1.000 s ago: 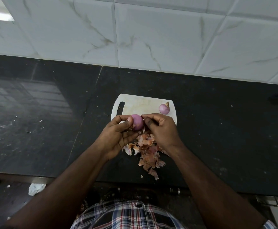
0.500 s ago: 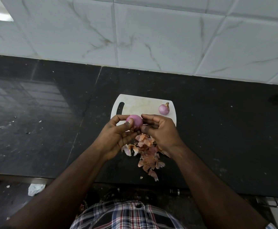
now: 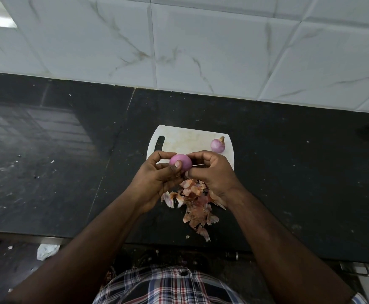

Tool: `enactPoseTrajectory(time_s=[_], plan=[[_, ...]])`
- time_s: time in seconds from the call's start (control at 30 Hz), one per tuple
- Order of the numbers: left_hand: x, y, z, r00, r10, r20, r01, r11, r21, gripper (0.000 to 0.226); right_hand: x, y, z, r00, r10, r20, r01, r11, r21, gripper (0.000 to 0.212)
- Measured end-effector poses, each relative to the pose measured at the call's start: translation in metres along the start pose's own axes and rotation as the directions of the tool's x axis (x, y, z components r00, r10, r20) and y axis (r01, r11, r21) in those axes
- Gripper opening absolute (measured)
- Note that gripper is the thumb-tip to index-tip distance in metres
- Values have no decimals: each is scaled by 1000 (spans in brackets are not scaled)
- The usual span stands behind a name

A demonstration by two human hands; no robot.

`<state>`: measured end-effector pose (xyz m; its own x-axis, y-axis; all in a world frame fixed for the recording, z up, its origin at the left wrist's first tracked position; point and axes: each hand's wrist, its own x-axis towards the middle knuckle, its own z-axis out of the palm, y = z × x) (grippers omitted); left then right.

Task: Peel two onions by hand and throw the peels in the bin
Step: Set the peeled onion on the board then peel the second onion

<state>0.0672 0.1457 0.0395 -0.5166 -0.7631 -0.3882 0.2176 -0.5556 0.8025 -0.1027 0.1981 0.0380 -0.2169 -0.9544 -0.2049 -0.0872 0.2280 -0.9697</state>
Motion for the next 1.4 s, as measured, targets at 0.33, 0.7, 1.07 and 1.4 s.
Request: enactPoseTrajectory(time_s=[0.33,0.7,1.07,1.4], plan=[[2,-3,-1,1000,-3,-4,3,999,34,50,0,2,0,999,34,-8,-34,999,0,35],[4,-1,-11,994,-85,71,92,990,-102,44,2,0,-7,996,16,-86,-12,999,45,33],[10,-3,-27,977,-74,200,103,985,-141,57,-2,5,-12,996,-45,-78,23,962,-271,24],[11,-8,-18,986,103,128,-130,965,226,61,2,-6,8,994,-99,-41,88,973,-213,34]])
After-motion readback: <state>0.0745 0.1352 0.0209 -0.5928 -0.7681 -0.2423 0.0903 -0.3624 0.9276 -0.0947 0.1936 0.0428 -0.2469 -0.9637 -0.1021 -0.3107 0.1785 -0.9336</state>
